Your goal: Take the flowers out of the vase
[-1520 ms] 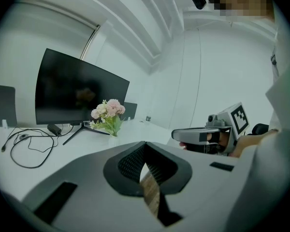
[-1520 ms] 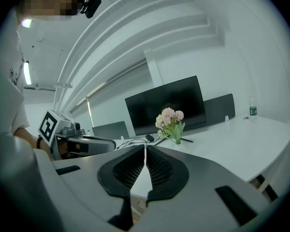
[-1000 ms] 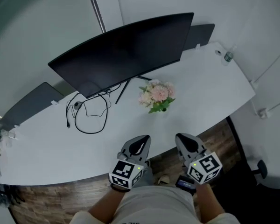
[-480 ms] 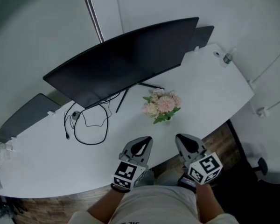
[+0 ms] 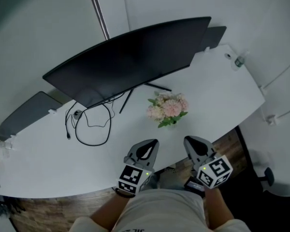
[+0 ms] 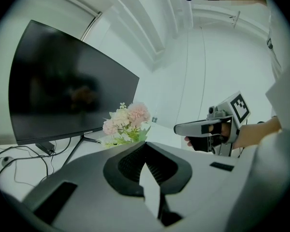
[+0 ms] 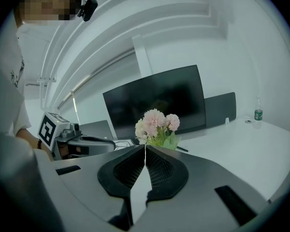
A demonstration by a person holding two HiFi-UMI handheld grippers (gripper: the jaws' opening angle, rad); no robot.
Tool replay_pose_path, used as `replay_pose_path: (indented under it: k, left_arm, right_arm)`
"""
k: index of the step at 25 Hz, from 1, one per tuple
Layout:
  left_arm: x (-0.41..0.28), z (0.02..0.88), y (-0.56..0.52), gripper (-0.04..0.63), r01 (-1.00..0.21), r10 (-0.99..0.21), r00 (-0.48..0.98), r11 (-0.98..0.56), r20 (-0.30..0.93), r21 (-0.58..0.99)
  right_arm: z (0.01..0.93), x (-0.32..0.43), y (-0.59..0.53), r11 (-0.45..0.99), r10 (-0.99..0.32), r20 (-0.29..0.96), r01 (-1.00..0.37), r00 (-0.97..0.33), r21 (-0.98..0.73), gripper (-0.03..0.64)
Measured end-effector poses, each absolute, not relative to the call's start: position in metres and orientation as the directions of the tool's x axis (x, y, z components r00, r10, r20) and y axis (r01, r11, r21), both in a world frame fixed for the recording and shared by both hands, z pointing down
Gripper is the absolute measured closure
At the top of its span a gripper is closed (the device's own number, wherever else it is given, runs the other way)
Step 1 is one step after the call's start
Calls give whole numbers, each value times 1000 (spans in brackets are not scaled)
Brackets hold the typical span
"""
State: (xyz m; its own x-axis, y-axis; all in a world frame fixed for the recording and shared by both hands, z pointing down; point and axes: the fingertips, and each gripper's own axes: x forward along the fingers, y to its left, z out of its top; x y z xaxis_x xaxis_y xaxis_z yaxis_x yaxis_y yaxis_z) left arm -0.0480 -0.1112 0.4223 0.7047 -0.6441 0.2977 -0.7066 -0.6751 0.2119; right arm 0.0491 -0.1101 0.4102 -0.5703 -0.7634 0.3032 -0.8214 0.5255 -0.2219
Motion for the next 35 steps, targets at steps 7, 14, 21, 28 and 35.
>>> replay_pose_path:
  k: [7, 14, 21, 28, 35]
  left_arm:
    - [-30, 425, -112, 592, -713, -650, 699, -667, 299, 217]
    - [-15, 439, -116, 592, -720, -654, 691, -660, 307, 216]
    - [-8, 448, -124, 592, -726, -656, 685, -651, 316, 222]
    - [-4, 462, -131, 592, -730, -655, 681, -647, 328, 222]
    - [4, 479, -137, 586, -720, -640, 689, -656, 340, 226]
  right_arm:
    - [415, 52, -121, 577, -720, 320, -788, -615, -216, 584]
    - [428, 57, -129, 625, -675, 346, -754, -652, -200, 584]
    - [439, 61, -146, 628, -667, 357, -751, -654, -202, 584]
    - [452, 58, -160, 633, -665, 361, -750, -653, -191, 583]
    - [462, 59, -174, 633, -668, 362, -752, -651, -185, 581]
